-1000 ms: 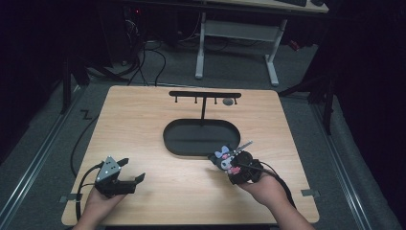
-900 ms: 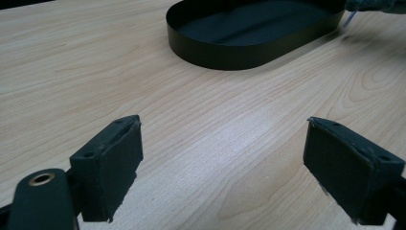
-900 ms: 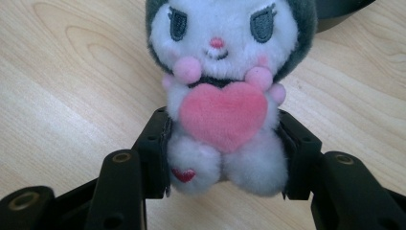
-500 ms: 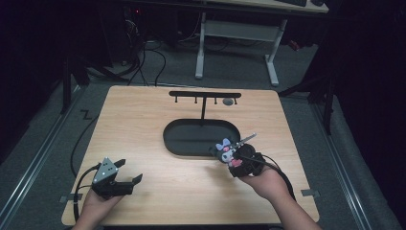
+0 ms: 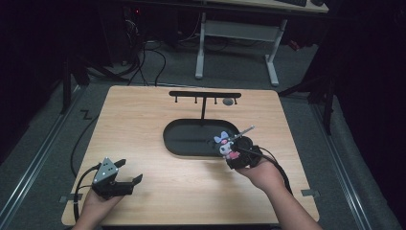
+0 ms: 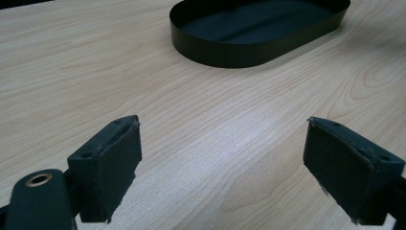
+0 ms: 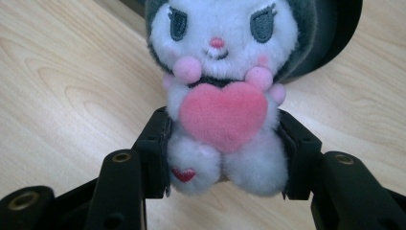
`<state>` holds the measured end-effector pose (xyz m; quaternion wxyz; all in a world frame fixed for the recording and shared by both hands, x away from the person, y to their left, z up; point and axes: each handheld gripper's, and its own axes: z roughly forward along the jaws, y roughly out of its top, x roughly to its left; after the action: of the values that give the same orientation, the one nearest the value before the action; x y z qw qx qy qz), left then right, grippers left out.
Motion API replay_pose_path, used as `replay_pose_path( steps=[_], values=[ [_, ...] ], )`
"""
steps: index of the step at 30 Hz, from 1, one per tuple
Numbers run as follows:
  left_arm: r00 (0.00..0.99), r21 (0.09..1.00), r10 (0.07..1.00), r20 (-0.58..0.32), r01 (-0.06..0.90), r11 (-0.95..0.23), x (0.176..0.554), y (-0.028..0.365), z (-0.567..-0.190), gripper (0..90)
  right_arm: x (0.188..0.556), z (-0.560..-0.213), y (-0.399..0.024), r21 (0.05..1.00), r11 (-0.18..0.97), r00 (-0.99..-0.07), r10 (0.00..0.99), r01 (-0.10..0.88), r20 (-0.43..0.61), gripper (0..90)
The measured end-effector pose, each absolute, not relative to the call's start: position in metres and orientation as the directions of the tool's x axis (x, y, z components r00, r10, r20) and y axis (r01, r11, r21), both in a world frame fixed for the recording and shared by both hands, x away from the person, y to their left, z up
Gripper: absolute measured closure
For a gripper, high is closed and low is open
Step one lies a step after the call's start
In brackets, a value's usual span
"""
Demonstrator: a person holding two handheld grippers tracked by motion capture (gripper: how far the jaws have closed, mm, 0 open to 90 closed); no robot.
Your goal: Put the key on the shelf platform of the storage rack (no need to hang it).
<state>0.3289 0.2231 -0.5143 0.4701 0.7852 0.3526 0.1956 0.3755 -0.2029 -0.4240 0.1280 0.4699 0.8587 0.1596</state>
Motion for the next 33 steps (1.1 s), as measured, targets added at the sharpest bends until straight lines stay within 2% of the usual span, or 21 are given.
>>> replay_pose_path(
  steps=[33],
  values=[
    [0.678, 0.881, 0.735, -0.035, 0.369, -0.297, 0.329, 0.225, -0.514, 13.8, 0.445, -0.431, -0.167, 0.393, 0.498, -0.512, 0.856, 0.773, -0.077, 48.2]
  ],
)
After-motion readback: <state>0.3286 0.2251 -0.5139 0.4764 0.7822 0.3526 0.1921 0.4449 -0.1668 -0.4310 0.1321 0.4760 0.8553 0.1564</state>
